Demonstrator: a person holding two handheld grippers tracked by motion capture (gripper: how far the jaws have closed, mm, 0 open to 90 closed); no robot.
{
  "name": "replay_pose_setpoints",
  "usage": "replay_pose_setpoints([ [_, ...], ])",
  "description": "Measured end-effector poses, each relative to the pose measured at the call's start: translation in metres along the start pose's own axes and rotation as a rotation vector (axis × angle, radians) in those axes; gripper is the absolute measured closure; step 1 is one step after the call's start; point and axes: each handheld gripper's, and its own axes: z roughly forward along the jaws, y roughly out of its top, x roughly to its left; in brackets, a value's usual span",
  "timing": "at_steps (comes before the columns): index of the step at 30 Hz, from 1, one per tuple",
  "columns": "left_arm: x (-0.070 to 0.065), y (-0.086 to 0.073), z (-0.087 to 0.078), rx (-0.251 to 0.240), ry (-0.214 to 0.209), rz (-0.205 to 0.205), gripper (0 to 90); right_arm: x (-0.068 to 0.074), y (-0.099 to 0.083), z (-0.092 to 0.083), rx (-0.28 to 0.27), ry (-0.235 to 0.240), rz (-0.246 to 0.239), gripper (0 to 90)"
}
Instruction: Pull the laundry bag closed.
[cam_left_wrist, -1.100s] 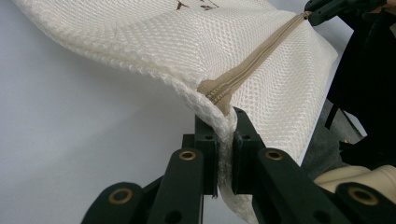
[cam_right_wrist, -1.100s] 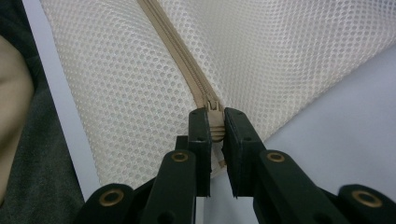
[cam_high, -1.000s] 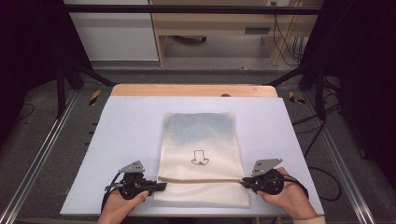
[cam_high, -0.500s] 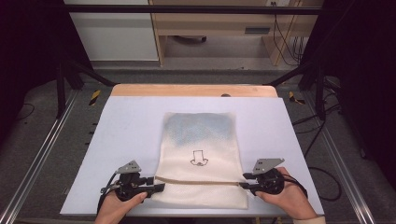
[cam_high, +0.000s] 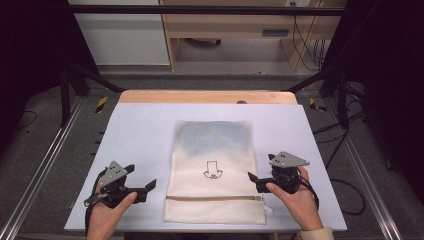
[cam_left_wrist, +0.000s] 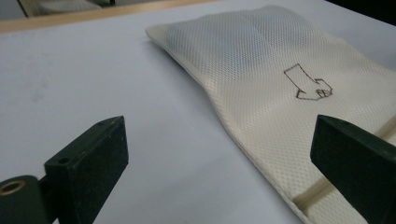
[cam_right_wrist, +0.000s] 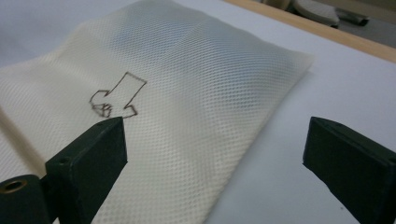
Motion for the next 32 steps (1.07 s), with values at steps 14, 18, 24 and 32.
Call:
replay_pose_setpoints([
  [14,0.038,-0.006,-0.003,-0.065,0.101,0.056,3.4,-0.055,-0.023,-0.022,-0.068,-0.233,0.135,6.6],
  [18,0.048,-0.008,-0.004,-0.073,0.123,0.054,3.4,-0.066,-0.034,-0.025,-0.058,-0.265,0.164,7.0],
  [24,0.062,-0.014,0.003,-0.025,0.135,0.061,3.4,-0.071,-0.053,-0.021,-0.026,-0.296,0.165,8.0],
  [32,0.082,-0.021,0.008,0.02,0.169,0.04,3.4,-0.069,-0.065,-0.024,-0.023,-0.306,0.191,8.1],
])
